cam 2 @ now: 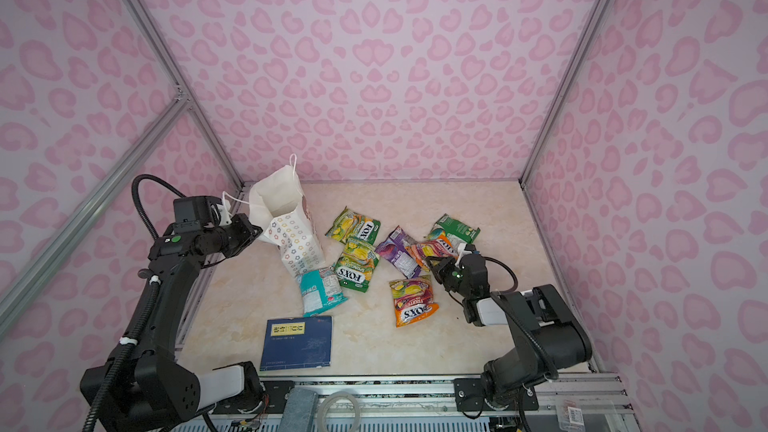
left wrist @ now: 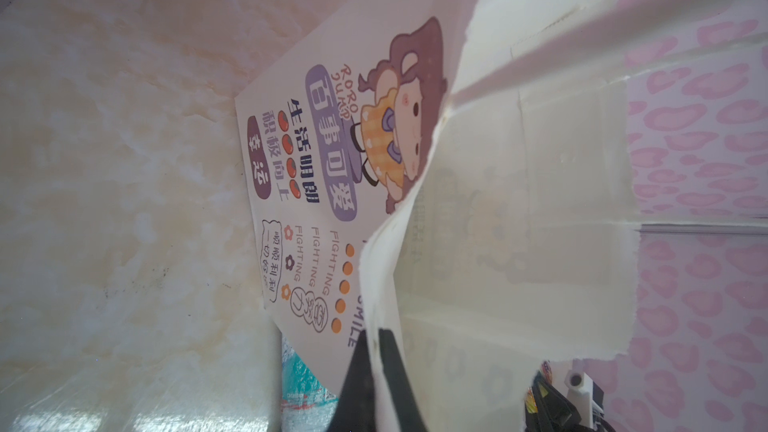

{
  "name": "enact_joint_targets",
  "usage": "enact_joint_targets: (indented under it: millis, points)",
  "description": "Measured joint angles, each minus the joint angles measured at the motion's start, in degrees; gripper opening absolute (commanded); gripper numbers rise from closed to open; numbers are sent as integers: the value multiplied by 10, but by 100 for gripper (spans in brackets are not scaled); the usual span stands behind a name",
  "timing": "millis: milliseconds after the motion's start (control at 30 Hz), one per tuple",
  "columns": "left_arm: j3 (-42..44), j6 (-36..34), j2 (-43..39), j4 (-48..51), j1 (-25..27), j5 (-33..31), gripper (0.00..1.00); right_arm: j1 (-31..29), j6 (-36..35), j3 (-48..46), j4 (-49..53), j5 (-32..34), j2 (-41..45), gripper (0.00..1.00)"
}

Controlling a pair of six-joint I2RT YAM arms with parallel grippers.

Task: Place the snacks into the paper bag
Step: 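Lift the orange Fruits bag and carry it toward the paper bag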

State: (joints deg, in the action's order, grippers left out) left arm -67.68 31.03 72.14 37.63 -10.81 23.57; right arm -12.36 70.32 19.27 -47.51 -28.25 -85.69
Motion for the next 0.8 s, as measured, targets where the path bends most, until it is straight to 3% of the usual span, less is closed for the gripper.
enact_joint_targets:
  millis: [367,800]
  points:
    - [0,0,-1,0,-1,5,6,-23,-114,106,322,76,169,0]
    - [5,4,-10,-1,-3,13,6,-103,-250,285,587,166,224,0]
